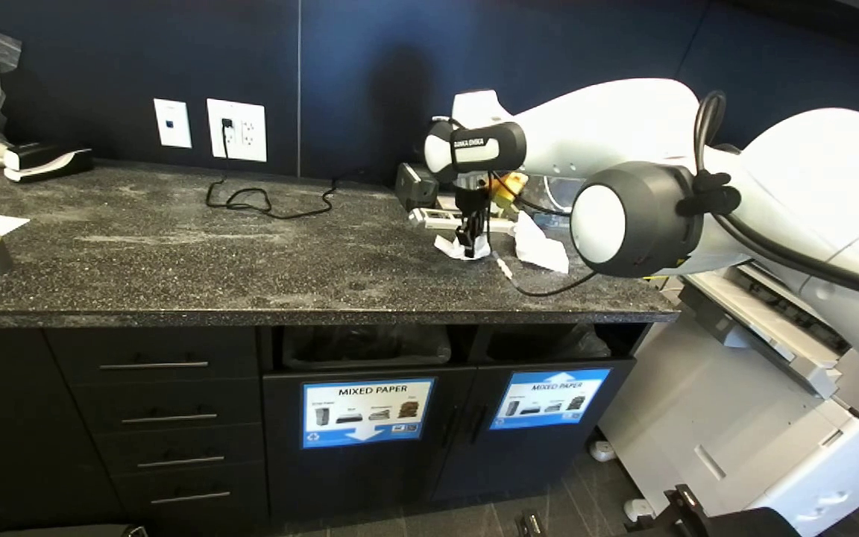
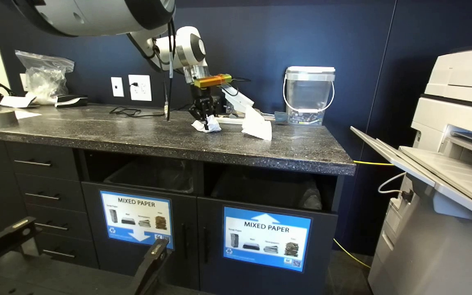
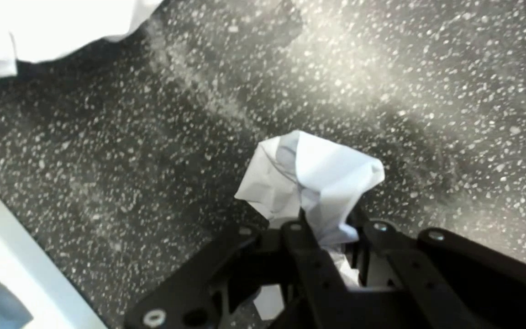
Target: Pick up the papers from the counter and throw them in the bin
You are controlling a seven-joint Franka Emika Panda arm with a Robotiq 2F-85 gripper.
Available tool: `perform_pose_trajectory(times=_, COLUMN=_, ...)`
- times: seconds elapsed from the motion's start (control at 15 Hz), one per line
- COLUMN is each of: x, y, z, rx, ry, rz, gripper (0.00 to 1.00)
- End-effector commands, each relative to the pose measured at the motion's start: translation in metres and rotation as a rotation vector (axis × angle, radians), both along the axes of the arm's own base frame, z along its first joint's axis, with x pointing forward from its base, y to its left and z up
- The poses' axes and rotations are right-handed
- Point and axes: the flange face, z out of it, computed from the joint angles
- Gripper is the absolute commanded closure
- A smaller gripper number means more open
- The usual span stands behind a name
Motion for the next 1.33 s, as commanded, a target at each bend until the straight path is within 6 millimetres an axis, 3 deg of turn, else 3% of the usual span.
perform_pose_trajectory(times=0.0, x=-0.014, y=-0.016, z=-0.015, rx=0.041, ry=0.088, rz=-0.168, gripper=0.95)
perform_pose_trajectory(times=0.53, x=-0.023, y=-0.066, z=-0.011, rx=0.09, ry=0.079, rz=-0.569, gripper=0.95)
perform_pose_trajectory(times=1.27, x=-0.067, y=-0.088, z=-0.012, rx=0.123, ry=0.066, rz=-0.835, gripper=0.95)
